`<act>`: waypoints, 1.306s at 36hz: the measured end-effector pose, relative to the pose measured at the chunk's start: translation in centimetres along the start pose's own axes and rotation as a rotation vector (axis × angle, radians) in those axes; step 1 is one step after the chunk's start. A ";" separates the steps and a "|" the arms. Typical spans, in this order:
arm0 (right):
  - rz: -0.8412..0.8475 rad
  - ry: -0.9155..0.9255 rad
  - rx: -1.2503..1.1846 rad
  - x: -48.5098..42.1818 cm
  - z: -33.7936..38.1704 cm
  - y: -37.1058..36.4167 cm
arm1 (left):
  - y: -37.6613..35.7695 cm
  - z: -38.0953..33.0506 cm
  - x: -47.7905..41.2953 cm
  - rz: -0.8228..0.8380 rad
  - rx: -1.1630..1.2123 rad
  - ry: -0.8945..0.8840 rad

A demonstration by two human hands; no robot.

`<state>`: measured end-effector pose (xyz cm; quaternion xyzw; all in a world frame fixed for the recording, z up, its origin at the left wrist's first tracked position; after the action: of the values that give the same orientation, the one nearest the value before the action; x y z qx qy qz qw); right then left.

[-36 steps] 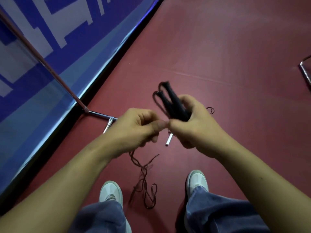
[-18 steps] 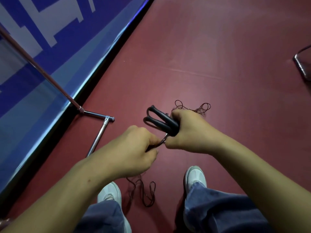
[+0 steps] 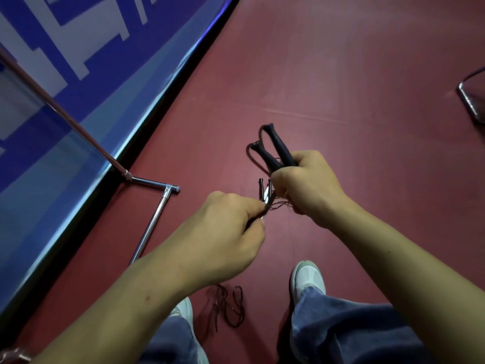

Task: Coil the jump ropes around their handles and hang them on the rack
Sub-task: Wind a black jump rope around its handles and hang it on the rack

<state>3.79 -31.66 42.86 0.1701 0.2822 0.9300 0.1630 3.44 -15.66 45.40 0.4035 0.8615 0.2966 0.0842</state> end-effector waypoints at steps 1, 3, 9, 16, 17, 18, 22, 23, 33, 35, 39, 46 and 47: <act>-0.021 -0.016 -0.016 -0.2 -0.3 0.2 | -0.2 -0.2 0.1 0.002 -0.001 -0.006; -0.056 -0.034 -0.025 -0.3 -0.6 0.4 | -0.5 -0.7 0.1 0.008 -0.015 -0.025; -0.095 -0.039 0.000 -0.6 -0.6 0.4 | -0.3 -1.4 0.0 -0.002 -0.039 -0.052; 0.054 -0.082 0.136 -0.3 -1.6 -0.1 | 0.7 -0.4 0.3 0.029 -0.079 -0.052; 0.096 -0.088 0.131 -0.2 -1.5 -0.1 | 0.8 -0.4 0.4 0.031 -0.094 -0.065; 0.129 -0.085 0.121 0.0 -1.4 -0.2 | 0.9 -0.4 0.4 0.028 -0.112 -0.081; 0.225 -0.050 -0.026 0.0 -1.2 -0.6 | 1.3 -0.3 0.1 -0.021 -0.196 -0.121; 0.240 -0.026 -0.057 0.0 -1.1 -0.6 | 1.4 -0.3 0.0 -0.035 -0.200 -0.122; 0.228 0.162 -0.190 0.7 -0.3 0.8 | 2.6 0.0 -0.1 -0.137 -0.168 -0.154; 0.182 0.165 -0.220 0.7 -0.2 1.0 | 2.8 0.1 -0.1 -0.154 -0.146 -0.149; 0.129 0.168 -0.243 0.9 -0.1 0.5 | 3.0 0.2 0.0 -0.187 -0.119 -0.142; 0.231 0.224 -0.023 1.0 -0.4 -0.8 | 2.9 0.5 0.0 -0.190 -0.102 -0.119; 0.248 0.221 -0.002 1.1 -0.4 -1.0 | 2.8 0.5 0.0 -0.186 -0.102 -0.115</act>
<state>2.88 -30.64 42.22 0.1000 0.2742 0.9563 0.0151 5.44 -14.01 46.58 0.3335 0.8727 0.3073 0.1811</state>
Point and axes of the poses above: each hand's wrist, its own x-axis away from the middle knuckle, its own y-axis out of the back of the hand, z = x × y, the point moved 6 cm from there along -x, towards the middle knuckle, and after that the axes turned 13 degrees about x, right-handed, at the moved point
